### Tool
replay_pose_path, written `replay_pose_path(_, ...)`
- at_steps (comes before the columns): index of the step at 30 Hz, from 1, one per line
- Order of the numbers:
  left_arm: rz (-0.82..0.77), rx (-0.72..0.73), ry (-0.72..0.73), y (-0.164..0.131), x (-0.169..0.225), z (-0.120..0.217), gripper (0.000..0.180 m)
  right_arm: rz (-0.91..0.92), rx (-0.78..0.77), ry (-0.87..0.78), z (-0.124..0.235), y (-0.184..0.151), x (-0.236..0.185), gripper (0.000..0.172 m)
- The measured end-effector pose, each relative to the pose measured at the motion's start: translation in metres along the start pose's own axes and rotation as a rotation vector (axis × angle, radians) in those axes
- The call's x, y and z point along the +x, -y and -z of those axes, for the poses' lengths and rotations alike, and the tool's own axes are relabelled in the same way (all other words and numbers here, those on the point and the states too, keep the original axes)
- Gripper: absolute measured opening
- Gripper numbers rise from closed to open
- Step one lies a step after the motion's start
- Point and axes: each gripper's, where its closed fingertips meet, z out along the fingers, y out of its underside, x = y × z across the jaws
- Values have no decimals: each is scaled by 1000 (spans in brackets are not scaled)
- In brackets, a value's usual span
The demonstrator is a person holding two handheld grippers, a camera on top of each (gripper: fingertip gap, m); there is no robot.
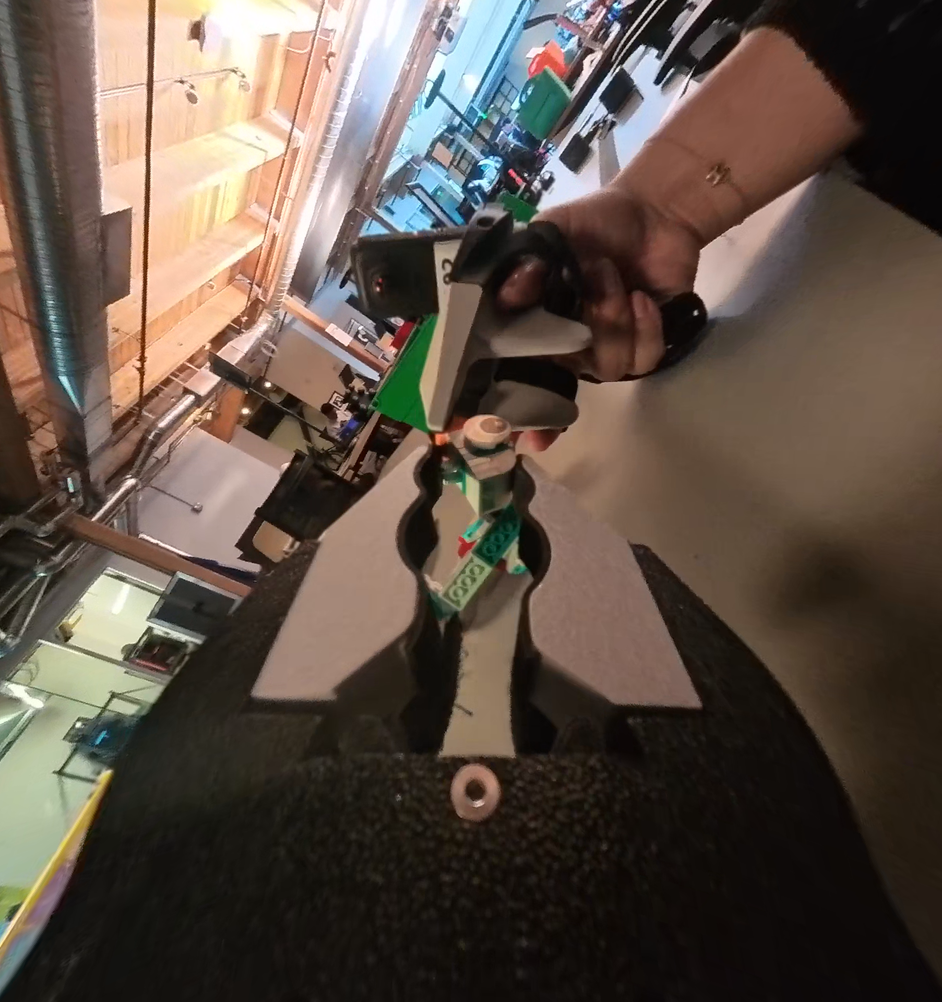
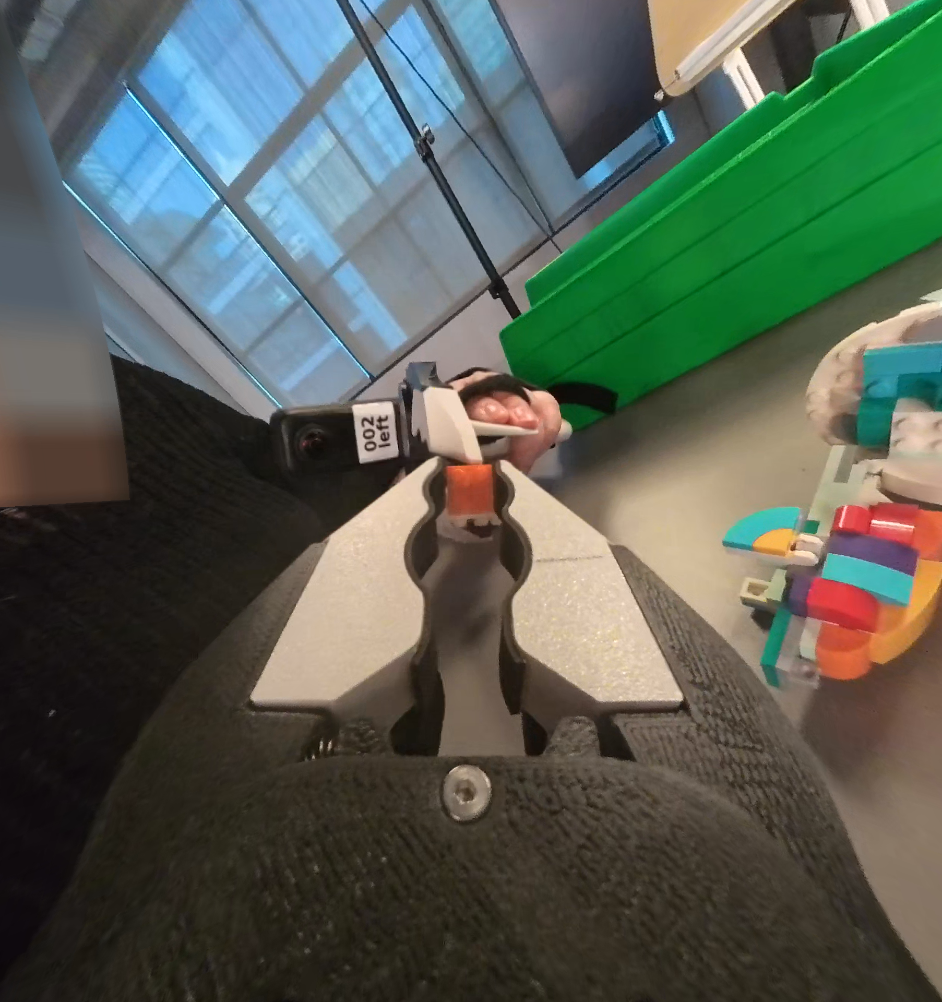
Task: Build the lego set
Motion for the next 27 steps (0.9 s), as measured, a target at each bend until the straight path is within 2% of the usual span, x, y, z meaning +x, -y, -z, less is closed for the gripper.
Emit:
replay_pose_path(3, 88, 5, -28, -1, 3, -1, 23, 40, -25, -19, 2, -3, 1, 14)
replay_pose_path(6, 275, -2, -7, -3, -6, -4, 52, 116, -30, -59, 5, -2, 3, 14)
replay_pose_path(8, 454, 19, -49, -1, -7, -4, 62, 188, -18, -69, 6, 1, 1, 14)
replay_pose_path(10, 614, 23, -108, -3, -6, -5, 60, 298, -10, -76, 6, 3, -4, 15)
replay_pose_path(13, 747, 56, -167, 0, -8, -3, 45, 457, -16, -96, 3, 4, -12, 15)
replay_pose_path(16, 805, 100, -217, 8, -5, -2, 30, 556, -35, -105, 1, 7, -18, 15)
replay_pose_path(24, 868, 148, -283, 15, -4, 3, 20, 601, -71, -77, -2, 7, -22, 14)
replay_pose_path(27, 752, 61, -238, 4, -4, 2, 20, 609, -105, -137, -2, 4, -14, 15)
